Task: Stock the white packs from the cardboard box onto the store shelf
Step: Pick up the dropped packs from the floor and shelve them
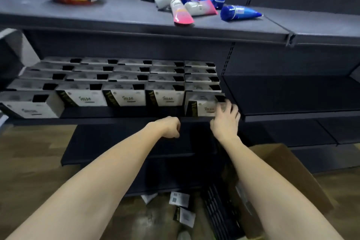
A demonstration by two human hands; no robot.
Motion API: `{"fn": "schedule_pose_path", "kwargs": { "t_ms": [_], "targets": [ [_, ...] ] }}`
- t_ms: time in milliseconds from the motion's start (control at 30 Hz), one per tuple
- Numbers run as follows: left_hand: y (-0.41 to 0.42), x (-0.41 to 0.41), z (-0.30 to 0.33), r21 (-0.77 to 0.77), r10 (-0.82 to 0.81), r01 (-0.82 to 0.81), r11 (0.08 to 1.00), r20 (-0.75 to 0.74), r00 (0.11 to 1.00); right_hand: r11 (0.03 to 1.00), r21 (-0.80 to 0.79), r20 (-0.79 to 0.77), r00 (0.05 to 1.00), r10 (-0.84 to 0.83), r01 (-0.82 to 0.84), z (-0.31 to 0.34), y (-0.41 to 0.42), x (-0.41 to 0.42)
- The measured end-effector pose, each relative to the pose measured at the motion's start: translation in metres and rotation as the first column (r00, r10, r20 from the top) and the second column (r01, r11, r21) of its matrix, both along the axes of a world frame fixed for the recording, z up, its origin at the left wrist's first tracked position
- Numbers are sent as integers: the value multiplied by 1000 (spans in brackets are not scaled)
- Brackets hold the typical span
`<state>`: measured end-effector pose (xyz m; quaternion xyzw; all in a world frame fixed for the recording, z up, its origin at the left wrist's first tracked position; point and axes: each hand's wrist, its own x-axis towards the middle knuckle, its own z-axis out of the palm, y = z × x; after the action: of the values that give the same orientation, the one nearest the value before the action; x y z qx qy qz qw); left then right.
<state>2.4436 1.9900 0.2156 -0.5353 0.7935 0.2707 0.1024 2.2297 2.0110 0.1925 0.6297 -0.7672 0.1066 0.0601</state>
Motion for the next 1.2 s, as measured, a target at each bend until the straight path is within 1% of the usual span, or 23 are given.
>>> {"fn": "schedule_pose_path", "kwargs": {
  "t_ms": [100,200,267,400,567,633,733,833,933,1067,1200],
  "targets": [
    [10,6,-13,-1,1,-1,1000,-2,1000,999,41,30,999,-26,25,5,8,10],
    [11,8,-14,-48,14,-15,999,-25,1000,995,94,-3,999,47,-46,1,16,20],
    [10,7,-11,-89,14,-18,996,-44,999,988,123,17,996,89,-91,-4,20,24],
    [5,1,3,-161,7,-18,987,-66,998,971,202,90,990,112,-128,-5,17,27],
    [-3,-7,27,-222,-2,-14,975,-71,997,913,349,141,975,169,-209,9,-6,28],
    [-6,-9,35,-244,6,-23,969,-73,997,906,358,170,970,176,-227,13,-14,26],
    [-8,-9,43,-264,11,-32,964,-79,997,899,355,170,963,209,-257,13,-14,19],
    [-4,-8,43,-261,23,-41,964,-73,997,910,305,153,958,243,-280,9,-8,15],
    [5,-4,35,-238,28,-41,970,-58,998,918,279,183,954,236,-281,3,1,22],
    [24,7,15,-182,48,-58,982,-58,997,899,317,220,945,241,-303,-13,17,40],
    [54,24,-22,-112,76,-81,990,-48,996,860,393,244,939,242,-324,-43,45,64]
  ]
}}
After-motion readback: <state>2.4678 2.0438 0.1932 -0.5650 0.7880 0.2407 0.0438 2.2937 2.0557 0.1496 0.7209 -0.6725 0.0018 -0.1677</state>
